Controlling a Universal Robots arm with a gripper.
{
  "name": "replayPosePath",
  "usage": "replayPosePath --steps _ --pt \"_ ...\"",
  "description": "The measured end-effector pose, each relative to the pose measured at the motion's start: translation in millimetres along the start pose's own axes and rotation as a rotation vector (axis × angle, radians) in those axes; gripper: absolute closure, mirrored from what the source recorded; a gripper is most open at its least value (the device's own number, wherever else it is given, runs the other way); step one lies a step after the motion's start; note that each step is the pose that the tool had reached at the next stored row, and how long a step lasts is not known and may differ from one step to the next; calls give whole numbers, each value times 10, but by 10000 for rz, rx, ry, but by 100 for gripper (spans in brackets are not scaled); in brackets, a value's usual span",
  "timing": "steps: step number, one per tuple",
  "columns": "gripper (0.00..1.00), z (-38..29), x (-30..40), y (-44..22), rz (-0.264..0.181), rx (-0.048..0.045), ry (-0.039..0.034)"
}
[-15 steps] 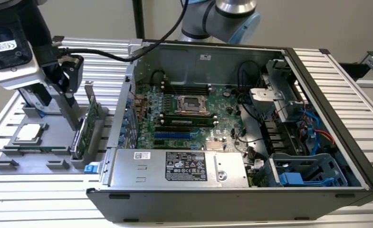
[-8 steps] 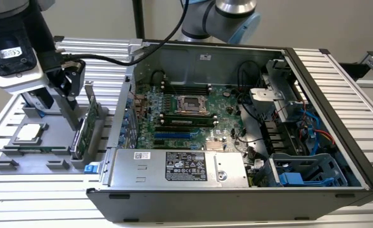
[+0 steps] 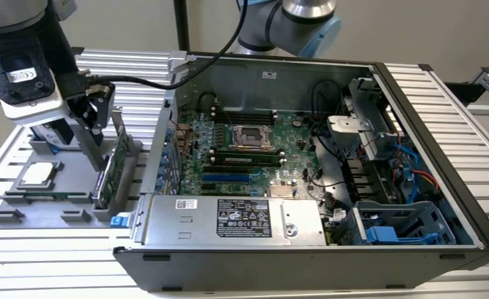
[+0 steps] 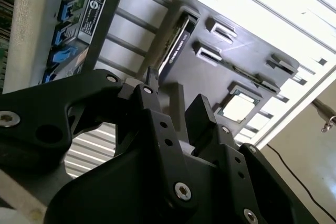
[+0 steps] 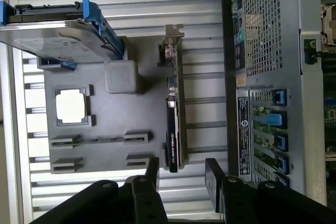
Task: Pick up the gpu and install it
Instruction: 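Pick up the gpu and move the gpu toward the slot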
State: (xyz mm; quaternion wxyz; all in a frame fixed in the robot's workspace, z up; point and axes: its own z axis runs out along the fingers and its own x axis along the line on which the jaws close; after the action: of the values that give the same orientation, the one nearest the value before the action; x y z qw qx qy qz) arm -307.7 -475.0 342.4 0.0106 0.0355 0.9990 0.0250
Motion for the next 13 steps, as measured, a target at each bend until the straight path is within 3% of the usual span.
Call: replayPosePath --steps 13 --pt "0 161 -7 30 1 -1 -1"
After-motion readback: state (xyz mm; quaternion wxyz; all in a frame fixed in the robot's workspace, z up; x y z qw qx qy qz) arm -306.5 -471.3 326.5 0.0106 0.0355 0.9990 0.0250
